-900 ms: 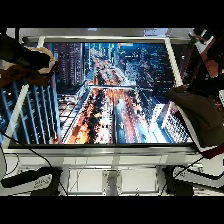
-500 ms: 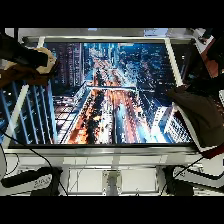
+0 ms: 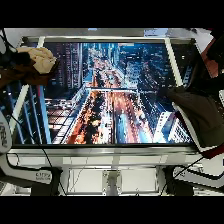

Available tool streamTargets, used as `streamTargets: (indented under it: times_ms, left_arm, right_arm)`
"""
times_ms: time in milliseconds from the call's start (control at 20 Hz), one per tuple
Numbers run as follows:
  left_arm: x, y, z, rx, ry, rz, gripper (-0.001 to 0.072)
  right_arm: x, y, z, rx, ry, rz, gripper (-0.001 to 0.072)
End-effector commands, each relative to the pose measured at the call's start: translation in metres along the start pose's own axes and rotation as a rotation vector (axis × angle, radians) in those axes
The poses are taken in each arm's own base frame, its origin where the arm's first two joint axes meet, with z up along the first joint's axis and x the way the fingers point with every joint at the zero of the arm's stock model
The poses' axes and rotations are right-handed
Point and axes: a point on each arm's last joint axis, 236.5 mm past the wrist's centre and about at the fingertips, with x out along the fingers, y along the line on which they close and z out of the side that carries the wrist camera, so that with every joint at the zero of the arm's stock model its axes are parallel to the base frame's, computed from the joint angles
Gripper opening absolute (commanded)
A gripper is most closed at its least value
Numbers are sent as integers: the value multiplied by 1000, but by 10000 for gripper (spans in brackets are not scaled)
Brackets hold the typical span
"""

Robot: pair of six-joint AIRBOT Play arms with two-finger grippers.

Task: Fold the shirts.

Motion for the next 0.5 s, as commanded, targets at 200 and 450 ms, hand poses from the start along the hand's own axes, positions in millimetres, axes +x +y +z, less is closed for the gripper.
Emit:
streamTargets:
  times_ms: [200, 450]
  left_arm:
    - [140, 43, -64, -226, 244, 58, 604]
    - [173, -30, -15, -466, 72, -285, 604]
  right_arm:
    - [-3, -5, 38, 3, -160, -21, 342]
    - [-3, 2, 40, 7, -172, 8, 342]
